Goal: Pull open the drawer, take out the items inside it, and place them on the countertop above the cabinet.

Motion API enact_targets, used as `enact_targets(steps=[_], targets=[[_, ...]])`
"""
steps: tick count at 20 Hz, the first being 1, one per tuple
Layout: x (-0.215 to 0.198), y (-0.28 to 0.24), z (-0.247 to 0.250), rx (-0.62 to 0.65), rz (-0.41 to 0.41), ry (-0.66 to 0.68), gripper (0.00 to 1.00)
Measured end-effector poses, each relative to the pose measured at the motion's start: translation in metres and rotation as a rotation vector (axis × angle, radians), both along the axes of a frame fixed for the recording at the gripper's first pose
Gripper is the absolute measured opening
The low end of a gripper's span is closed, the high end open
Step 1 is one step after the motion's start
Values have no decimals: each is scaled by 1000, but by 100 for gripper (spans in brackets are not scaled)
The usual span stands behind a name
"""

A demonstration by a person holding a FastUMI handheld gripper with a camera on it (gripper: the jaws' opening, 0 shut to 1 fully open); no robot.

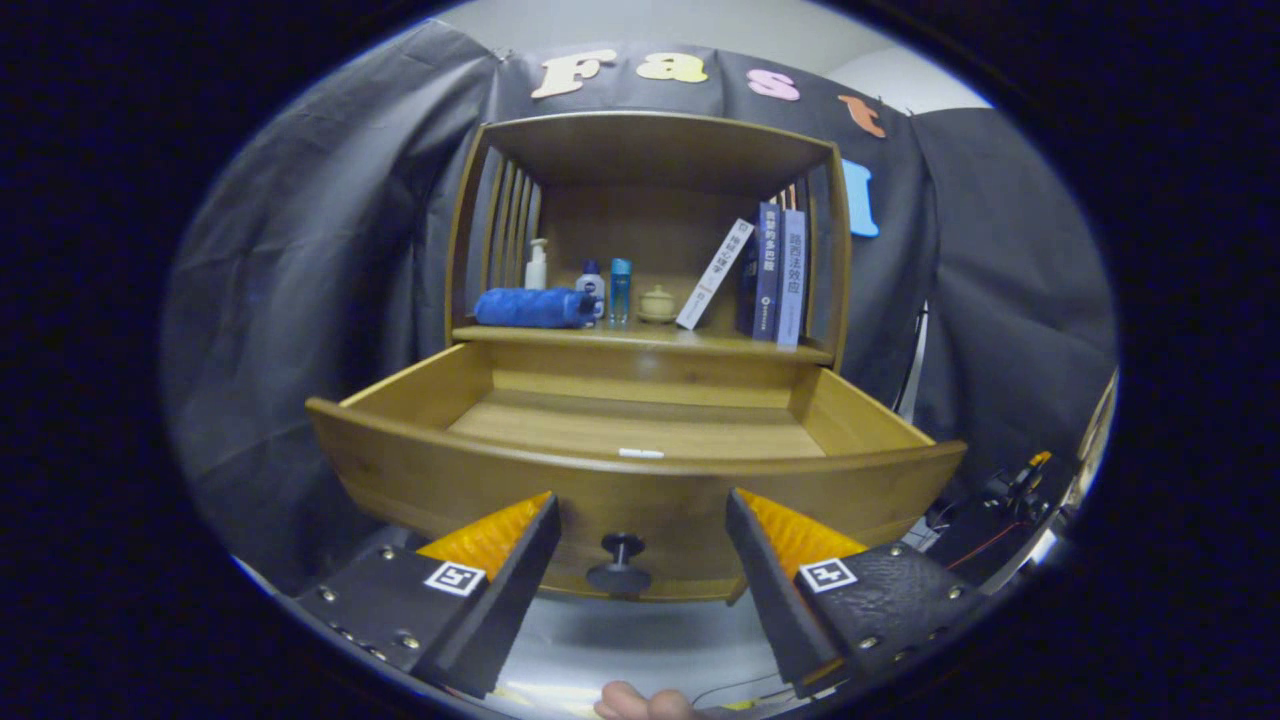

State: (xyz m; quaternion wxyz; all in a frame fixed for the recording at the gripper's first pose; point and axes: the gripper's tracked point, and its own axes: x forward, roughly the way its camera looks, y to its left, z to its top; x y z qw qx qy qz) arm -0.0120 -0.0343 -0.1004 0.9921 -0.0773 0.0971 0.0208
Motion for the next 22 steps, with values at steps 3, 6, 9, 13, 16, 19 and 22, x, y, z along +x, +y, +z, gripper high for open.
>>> enact_targets(steps=[3, 6, 9, 13, 16, 19, 22], targets=[[17, 1, 38, 42, -6, 18, 98], [48, 16, 57, 69, 42, 101, 99], [91, 25, 43, 58, 49, 249, 99], [133, 28, -19, 114, -24, 585, 99], [141, 19, -63, 136, -110, 785, 99], [141, 16, -94, 140, -136, 878, 93], [138, 15, -105, 165, -162, 927, 69]])
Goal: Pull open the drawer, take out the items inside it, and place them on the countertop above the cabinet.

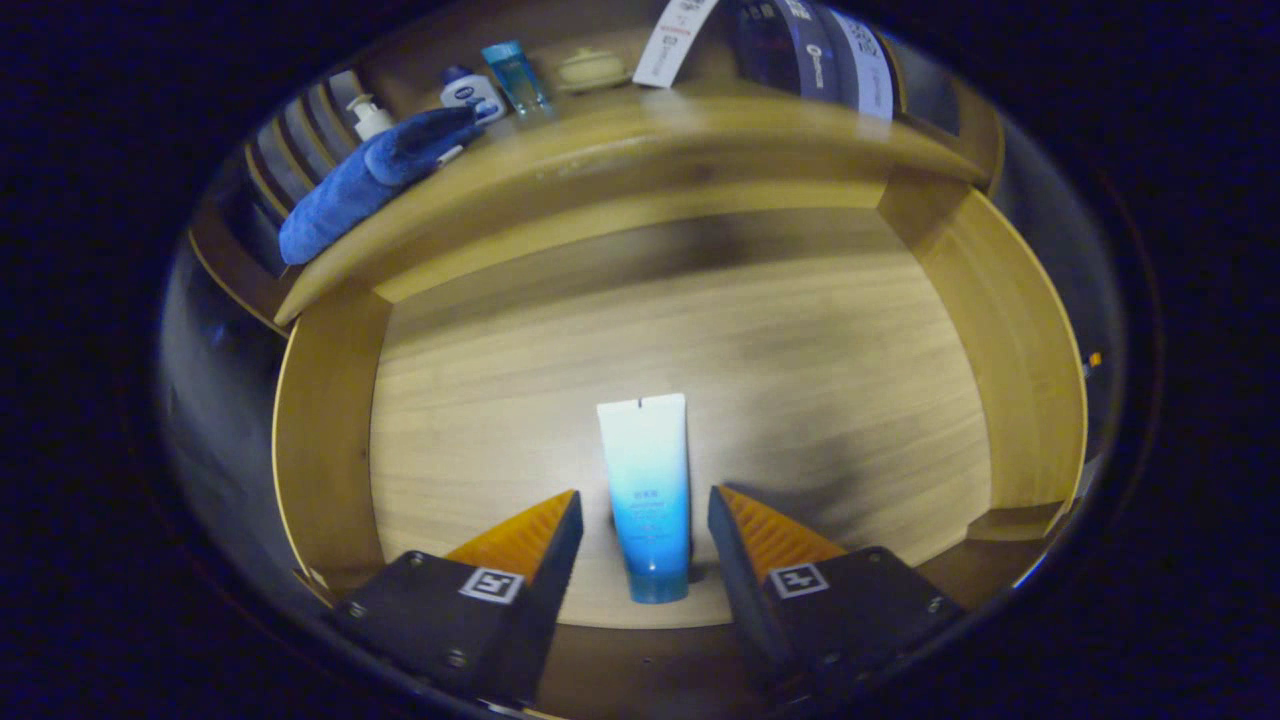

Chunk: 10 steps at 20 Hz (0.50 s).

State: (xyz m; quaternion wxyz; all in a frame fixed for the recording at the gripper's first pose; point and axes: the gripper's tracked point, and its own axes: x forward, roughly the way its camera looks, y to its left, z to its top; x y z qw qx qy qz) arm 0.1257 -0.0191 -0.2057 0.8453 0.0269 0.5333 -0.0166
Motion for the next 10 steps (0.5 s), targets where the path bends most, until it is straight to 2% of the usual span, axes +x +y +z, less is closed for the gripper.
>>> enact_targets(steps=[2, 8, 10], targets=[[1, 0, -5, 27, -26, 22, 41], [2, 1, -13, 98, -56, 59, 41], [1, 2, -11, 99, -43, 42, 41]])
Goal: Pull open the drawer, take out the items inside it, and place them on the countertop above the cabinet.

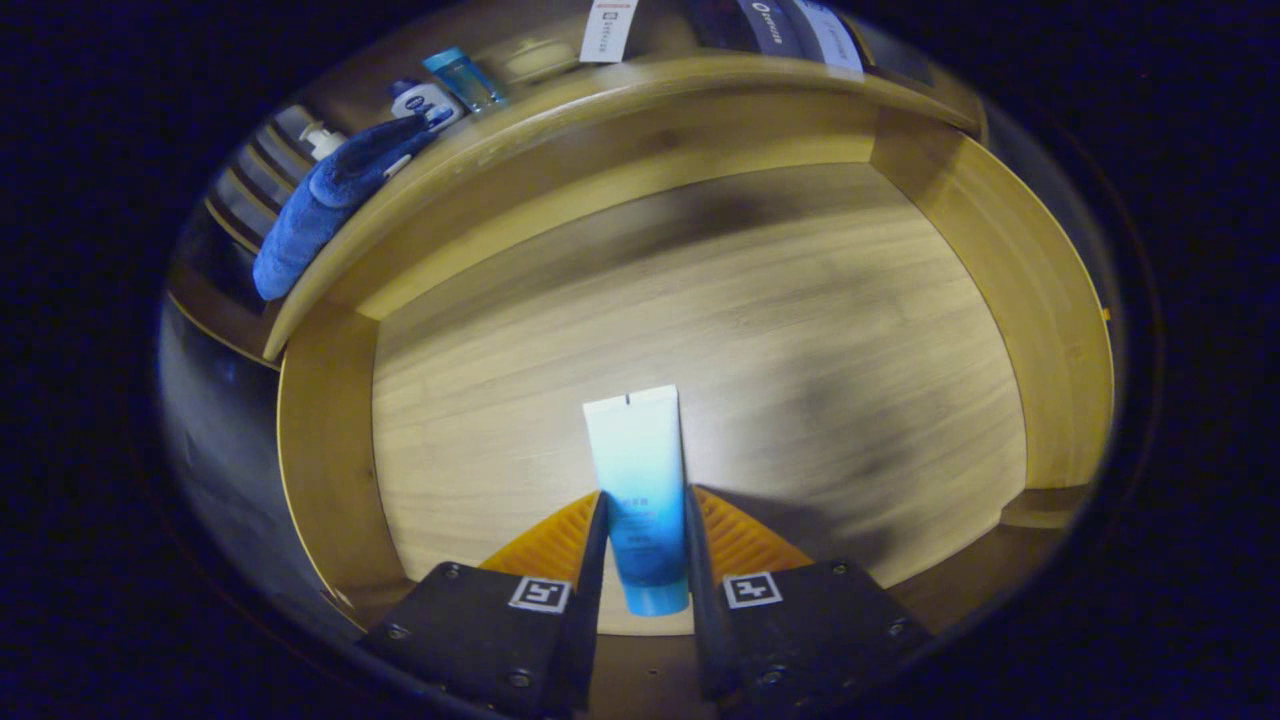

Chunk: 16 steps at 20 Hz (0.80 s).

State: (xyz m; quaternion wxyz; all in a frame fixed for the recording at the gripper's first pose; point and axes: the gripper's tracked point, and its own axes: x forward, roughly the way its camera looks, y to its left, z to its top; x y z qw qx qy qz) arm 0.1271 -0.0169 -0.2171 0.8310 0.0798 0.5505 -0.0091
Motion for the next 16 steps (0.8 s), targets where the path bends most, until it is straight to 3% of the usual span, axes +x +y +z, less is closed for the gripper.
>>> enact_targets(steps=[3, 8, 12, 16], targets=[[-6, 8, 5, 6, 43, -43, 41], [0, 17, 47, 22, 95, -279, 41], [5, 18, 106, 53, 124, -486, 41], [12, 24, 171, 94, 102, -691, 41]])
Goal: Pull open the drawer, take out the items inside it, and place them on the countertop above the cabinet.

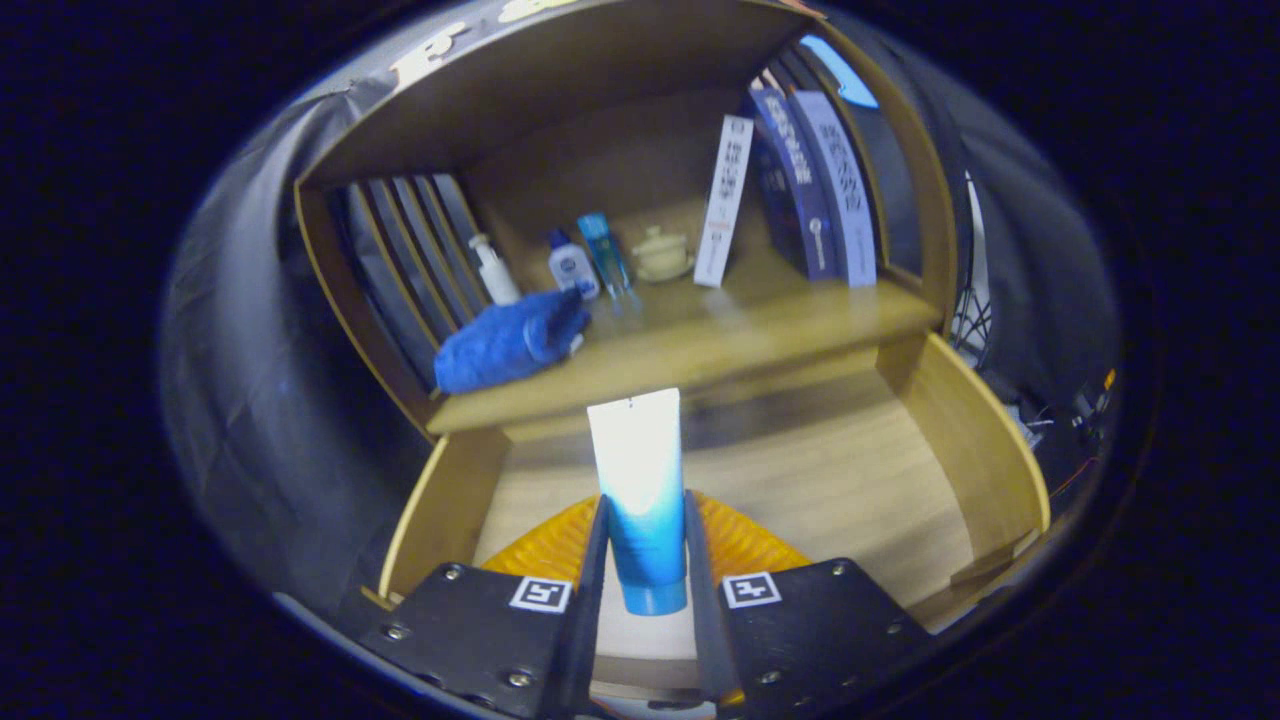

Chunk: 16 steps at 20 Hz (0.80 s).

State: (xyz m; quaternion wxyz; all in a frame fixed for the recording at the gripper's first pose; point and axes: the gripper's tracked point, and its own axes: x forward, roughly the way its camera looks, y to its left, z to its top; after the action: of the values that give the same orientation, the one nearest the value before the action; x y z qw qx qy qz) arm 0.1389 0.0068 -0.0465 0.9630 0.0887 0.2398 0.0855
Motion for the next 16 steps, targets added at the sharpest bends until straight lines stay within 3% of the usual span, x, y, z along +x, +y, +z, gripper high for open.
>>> enact_targets(steps=[8, 11, 14, 16], targets=[[30, 41, 90, 59, 42, -327, 40], [52, 51, 131, 81, 35, -558, 40], [78, 48, 151, -78, -10, -736, 40], [98, 49, 141, -207, -18, -775, 40]])
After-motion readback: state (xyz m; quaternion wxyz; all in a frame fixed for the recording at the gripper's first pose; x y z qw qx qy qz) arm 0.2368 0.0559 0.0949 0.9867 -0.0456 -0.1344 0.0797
